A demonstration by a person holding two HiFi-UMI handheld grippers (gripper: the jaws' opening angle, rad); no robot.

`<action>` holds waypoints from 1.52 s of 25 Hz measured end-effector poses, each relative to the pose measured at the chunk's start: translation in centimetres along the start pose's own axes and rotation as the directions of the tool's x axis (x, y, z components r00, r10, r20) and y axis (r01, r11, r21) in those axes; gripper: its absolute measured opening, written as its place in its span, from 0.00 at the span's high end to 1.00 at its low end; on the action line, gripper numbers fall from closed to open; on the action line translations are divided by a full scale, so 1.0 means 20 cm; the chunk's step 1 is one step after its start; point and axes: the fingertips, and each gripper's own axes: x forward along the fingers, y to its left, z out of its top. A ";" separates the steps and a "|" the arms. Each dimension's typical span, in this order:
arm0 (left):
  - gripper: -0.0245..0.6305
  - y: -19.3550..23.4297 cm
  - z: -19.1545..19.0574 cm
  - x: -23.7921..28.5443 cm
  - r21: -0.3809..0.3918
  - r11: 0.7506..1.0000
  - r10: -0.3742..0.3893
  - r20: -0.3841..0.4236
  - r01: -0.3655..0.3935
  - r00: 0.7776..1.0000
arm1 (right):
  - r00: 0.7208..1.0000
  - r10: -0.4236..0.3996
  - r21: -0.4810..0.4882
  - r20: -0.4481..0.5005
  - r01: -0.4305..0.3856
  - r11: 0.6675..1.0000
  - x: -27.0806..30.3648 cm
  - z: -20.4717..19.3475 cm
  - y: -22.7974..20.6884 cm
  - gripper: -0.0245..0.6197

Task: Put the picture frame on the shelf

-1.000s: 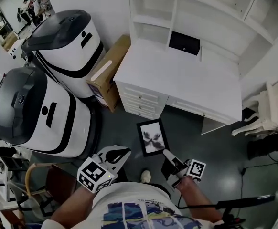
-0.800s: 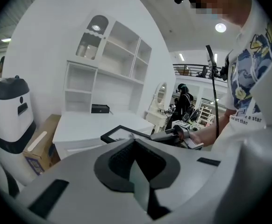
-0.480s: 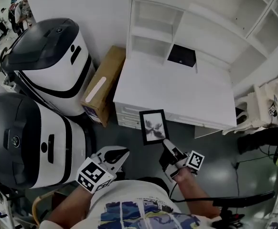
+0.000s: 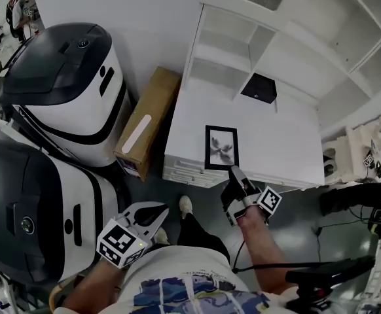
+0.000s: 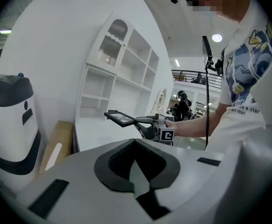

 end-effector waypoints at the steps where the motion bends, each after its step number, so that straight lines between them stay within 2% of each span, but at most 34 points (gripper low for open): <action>1: 0.94 0.04 0.01 0.00 0.000 1.000 0.008 -0.001 -0.008 1.000 | 1.000 0.000 0.001 0.009 0.000 1.000 0.06 0.03 -0.01 0.83; 6: 0.94 0.28 0.07 0.04 -0.013 0.997 0.075 -0.029 -0.075 0.997 | 0.999 -0.023 0.002 0.048 0.023 1.000 0.42 0.24 -0.15 0.83; 16: 0.94 0.66 0.34 0.21 -0.022 0.982 0.185 -0.051 -0.186 0.981 | 0.997 -0.047 0.006 0.054 0.046 0.999 1.08 0.61 -0.31 0.83; 24: 0.94 0.80 0.46 0.32 -0.032 0.967 0.249 -0.079 -0.252 0.965 | 0.997 -0.052 0.041 0.050 0.050 0.998 1.43 0.74 -0.46 0.83; 29: 0.94 0.88 0.49 0.38 -0.041 0.956 0.285 -0.088 -0.290 0.954 | 0.995 -0.072 0.043 0.068 0.069 0.997 1.59 0.83 -0.52 0.83; 38: 0.94 0.96 0.48 0.39 -0.095 0.925 0.358 -0.114 -0.369 0.927 | 0.992 -0.113 0.031 0.064 0.111 0.993 1.82 0.87 -0.66 0.83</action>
